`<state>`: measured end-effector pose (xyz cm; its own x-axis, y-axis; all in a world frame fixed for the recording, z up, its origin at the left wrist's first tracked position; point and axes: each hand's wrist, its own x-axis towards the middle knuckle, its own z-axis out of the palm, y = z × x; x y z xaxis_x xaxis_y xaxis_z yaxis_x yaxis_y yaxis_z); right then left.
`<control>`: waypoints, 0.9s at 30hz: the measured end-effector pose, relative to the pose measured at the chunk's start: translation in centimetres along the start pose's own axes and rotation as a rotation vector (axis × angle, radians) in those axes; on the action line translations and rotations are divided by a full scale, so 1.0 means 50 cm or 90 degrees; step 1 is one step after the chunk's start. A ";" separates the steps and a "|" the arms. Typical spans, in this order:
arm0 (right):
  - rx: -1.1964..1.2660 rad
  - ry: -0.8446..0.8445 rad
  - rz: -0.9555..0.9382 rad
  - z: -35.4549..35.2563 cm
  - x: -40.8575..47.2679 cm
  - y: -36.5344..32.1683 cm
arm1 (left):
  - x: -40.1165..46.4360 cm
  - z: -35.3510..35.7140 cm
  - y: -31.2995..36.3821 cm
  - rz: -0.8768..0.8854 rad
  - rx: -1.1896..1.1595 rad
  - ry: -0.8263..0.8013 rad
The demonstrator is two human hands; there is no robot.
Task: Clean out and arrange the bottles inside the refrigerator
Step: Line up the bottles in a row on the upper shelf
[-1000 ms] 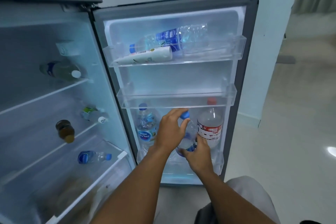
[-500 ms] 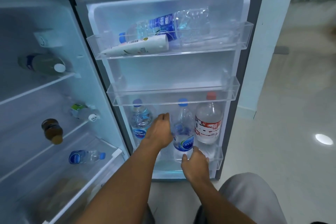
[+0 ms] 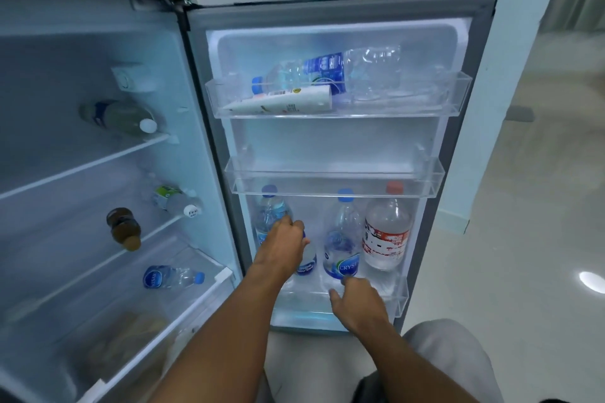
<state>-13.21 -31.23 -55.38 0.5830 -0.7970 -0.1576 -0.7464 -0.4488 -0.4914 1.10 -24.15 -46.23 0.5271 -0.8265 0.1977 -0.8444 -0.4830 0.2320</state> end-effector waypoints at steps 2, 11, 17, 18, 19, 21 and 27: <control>0.035 0.007 -0.032 -0.021 -0.011 -0.039 | -0.016 -0.028 -0.002 0.021 0.007 0.010; 0.273 0.034 -0.125 -0.061 -0.072 -0.197 | -0.091 -0.243 0.005 0.059 0.014 0.122; 0.298 0.003 -0.208 -0.117 -0.125 -0.294 | -0.156 -0.374 -0.022 0.010 -0.006 0.172; 0.291 -0.015 -0.243 -0.123 -0.147 -0.325 | -0.193 -0.403 -0.041 -0.021 -0.021 0.187; 0.281 -0.020 -0.251 -0.129 -0.147 -0.333 | -0.206 -0.415 -0.048 -0.027 -0.044 0.185; 0.265 -0.038 -0.283 -0.131 -0.153 -0.356 | -0.237 -0.443 -0.066 -0.025 -0.064 0.155; 0.194 -0.085 -0.419 -0.149 -0.197 -0.443 | -0.311 -0.501 -0.112 -0.110 0.024 0.032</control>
<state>-4.81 -16.47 -36.58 0.9281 -0.3373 0.1580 -0.1184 -0.6693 -0.7335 0.03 -1.34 -26.72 0.6674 -0.7159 0.2051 -0.7438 -0.6274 0.2306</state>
